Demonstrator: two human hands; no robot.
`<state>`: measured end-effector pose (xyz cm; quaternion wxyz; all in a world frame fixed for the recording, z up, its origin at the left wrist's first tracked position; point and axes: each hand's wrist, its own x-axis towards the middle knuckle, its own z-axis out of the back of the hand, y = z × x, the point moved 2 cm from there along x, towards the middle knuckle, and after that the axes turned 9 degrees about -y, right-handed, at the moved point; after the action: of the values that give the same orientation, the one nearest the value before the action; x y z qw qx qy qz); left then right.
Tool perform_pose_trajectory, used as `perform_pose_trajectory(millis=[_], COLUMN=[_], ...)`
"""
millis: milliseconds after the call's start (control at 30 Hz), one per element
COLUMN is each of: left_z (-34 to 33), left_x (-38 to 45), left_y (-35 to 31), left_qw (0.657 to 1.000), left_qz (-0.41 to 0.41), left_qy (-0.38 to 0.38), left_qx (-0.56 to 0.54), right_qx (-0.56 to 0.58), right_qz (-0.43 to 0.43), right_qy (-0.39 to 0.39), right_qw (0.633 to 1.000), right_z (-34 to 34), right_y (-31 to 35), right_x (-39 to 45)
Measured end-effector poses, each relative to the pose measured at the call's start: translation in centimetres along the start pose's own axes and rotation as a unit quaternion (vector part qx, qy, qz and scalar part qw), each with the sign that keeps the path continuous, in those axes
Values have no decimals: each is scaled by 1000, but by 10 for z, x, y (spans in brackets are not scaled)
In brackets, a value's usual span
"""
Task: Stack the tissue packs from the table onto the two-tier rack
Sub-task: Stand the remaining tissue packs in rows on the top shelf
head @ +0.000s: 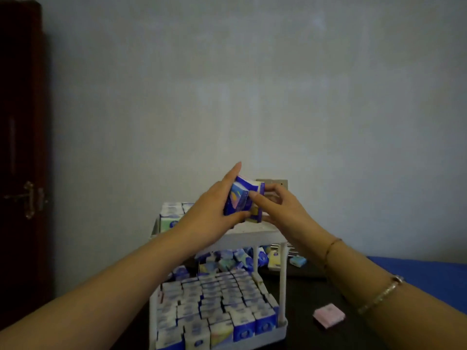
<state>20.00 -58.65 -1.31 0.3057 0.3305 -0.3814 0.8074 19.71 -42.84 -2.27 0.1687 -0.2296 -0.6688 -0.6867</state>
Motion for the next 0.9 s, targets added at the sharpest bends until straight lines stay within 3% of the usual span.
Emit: perform_pose_trajectory(millis=[333,500,600,833,900], left_z=[29,22,7,-13,-10], left_x=[62,88,98,120,124], left_y=[47,71,80,98,103], left_qw=[997,988,987,991,993], left_qz=[-36,3,2,12,49], left_qy=[-5,69,117,133,103], left_qx=[72,140,109,11,-42], right_qx=[5,-41,-57,-24,-38], right_qz=[-65,-103,-126,-130,-121], right_qy=[-13,-4,30,91,98], right_qw=[998,994,990,987,987], right_z=[-22,-16,-14,-10,-9], right_y=[-17,-45,-60,-83,-88], right_x=[78,107,119,134,138])
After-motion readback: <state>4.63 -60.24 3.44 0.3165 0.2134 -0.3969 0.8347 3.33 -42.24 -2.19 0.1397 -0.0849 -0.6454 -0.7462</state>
